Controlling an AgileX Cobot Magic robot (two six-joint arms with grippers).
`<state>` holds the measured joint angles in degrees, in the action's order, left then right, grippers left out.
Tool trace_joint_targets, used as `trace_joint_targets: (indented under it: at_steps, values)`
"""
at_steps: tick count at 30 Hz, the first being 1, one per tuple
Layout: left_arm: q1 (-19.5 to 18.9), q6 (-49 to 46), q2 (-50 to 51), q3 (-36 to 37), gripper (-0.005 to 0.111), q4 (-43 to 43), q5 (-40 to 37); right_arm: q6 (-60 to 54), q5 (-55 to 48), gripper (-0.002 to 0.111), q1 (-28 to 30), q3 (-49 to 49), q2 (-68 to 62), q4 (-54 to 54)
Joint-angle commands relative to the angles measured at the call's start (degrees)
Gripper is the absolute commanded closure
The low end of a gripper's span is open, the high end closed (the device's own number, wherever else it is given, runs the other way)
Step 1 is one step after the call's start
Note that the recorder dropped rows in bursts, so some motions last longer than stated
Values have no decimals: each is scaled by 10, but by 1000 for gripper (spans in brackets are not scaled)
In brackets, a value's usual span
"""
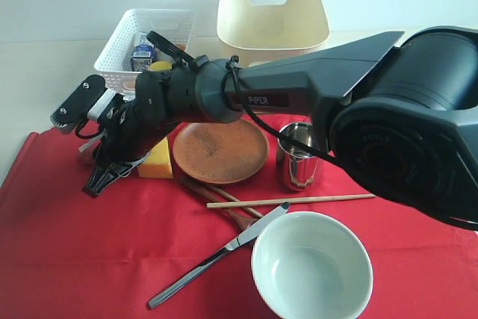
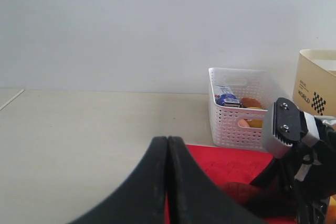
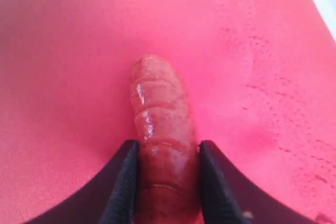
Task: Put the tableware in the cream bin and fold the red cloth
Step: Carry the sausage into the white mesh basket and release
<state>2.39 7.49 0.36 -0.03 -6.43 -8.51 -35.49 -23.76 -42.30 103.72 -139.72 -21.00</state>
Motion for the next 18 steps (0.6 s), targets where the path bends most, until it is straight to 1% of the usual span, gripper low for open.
trace_joint_targets:
  at_steps: [1,7,13,18]
  values:
    - [-1,2,-4,0,105,1,3,37,11,108,10,2,41,4]
    - [-1,0,-4,0,105,1,3,75,58,108,34,2,82,4]
    - [-1,2,-4,0,105,1,3,107,98,108,73,2,86,4]
    - [-1,2,-4,0,105,1,3,183,159,108,112,2,83,4]
